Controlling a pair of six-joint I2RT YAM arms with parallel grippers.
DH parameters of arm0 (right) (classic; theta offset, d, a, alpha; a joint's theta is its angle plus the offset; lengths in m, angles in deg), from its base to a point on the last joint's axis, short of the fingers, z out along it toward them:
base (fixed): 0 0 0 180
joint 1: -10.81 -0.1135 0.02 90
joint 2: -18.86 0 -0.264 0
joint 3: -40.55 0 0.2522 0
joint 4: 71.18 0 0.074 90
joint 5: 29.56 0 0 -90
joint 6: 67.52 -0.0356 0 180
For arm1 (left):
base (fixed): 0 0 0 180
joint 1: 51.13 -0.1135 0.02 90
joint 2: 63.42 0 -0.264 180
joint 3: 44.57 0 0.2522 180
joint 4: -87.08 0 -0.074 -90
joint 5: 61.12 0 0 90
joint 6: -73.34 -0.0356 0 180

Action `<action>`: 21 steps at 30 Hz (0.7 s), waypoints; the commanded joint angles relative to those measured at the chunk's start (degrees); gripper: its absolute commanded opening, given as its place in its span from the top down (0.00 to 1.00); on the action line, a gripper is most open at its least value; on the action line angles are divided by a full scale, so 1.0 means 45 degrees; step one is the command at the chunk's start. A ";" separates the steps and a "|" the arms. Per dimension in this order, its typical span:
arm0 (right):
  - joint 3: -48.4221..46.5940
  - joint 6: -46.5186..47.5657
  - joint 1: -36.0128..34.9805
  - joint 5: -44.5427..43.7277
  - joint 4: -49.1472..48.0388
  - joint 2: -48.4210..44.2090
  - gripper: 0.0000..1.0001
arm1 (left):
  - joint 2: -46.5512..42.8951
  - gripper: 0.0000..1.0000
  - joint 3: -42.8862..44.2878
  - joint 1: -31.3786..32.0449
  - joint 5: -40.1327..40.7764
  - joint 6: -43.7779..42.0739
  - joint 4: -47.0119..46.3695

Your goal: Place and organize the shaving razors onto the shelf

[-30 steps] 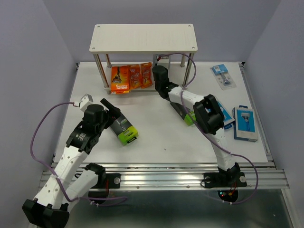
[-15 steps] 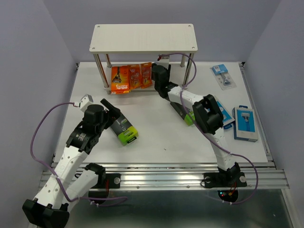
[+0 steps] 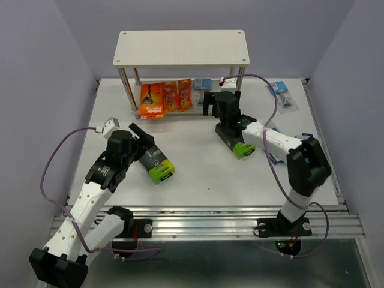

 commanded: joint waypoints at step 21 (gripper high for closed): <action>-0.0068 0.1957 0.9271 0.4938 0.3328 -0.0206 0.00 | 0.2311 0.01 0.1222 -0.0169 -0.0897 -0.0972 -0.1917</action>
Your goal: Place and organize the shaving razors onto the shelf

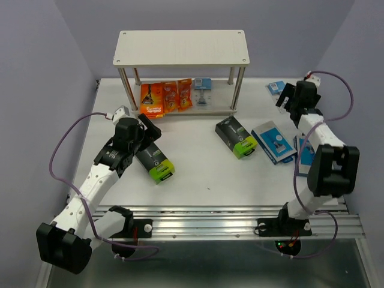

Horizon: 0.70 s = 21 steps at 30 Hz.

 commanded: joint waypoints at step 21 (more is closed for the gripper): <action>-1.4297 0.6719 0.1946 0.6420 0.3422 1.2245 0.11 | 0.0687 0.01 0.0800 -0.0096 0.1145 0.1152 0.0801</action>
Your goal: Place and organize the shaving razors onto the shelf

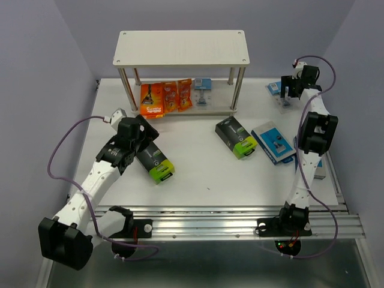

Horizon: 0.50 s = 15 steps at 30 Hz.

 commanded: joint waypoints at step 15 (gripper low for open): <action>0.0580 -0.0308 -0.0186 0.0257 -0.0671 0.0693 0.63 | 0.0324 0.01 0.0690 -0.0072 0.0081 0.0308 0.0403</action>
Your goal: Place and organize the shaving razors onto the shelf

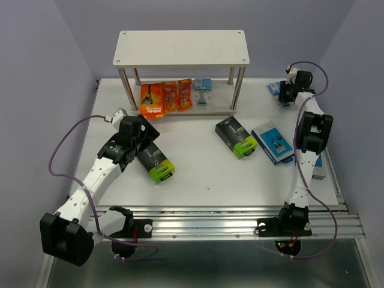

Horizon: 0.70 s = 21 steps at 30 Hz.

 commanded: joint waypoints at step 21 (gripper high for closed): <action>1.0190 -0.5368 -0.0490 -0.2777 -0.4304 -1.0662 0.99 | -0.3558 0.01 -0.0896 -0.0091 0.0115 0.0213 0.0181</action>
